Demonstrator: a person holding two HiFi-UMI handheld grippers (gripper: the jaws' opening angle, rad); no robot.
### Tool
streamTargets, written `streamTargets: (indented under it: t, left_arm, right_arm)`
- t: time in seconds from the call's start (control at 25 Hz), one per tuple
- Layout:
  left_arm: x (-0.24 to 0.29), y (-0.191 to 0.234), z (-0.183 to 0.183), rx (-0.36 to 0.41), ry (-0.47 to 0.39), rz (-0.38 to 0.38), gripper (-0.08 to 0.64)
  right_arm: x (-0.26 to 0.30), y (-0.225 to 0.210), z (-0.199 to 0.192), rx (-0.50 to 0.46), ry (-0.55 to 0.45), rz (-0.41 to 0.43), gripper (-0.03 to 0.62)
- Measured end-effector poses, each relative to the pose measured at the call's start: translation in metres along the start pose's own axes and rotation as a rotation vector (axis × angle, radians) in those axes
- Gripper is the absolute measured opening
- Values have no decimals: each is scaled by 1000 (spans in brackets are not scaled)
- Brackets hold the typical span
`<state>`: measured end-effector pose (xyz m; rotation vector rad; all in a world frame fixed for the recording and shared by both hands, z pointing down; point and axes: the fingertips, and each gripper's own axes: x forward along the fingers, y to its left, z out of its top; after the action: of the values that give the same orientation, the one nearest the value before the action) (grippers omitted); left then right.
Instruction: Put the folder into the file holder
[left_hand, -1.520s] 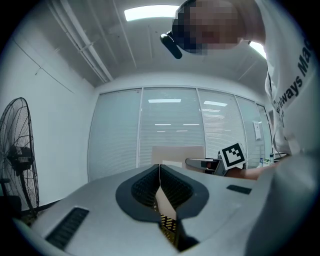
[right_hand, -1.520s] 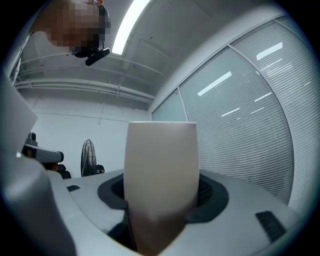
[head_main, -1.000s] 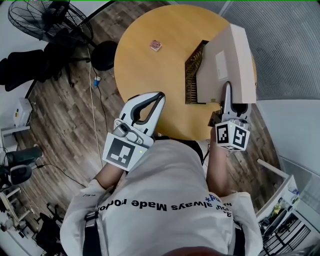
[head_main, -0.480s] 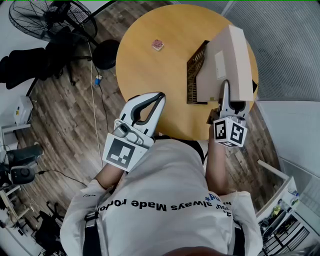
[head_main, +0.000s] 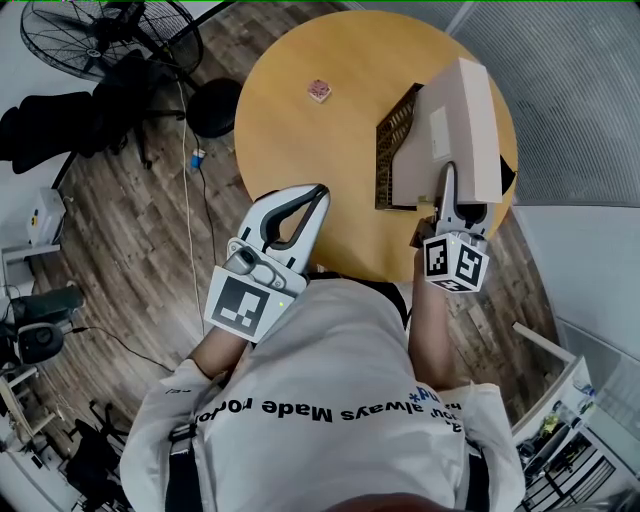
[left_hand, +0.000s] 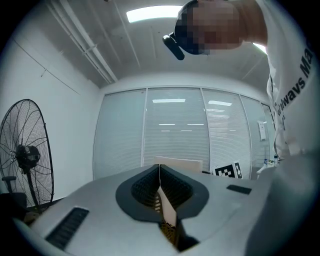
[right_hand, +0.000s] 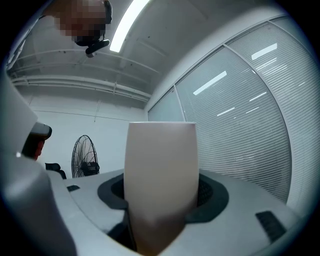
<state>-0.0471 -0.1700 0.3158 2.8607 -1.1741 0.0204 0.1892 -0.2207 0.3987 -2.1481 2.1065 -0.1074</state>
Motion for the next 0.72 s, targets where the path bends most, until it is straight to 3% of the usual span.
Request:
streamTargets:
  t: [0.72]
  left_arm:
    - [-9, 13, 0, 0, 1, 35, 25]
  right_arm:
    - [5, 5, -22, -22, 25, 1, 291]
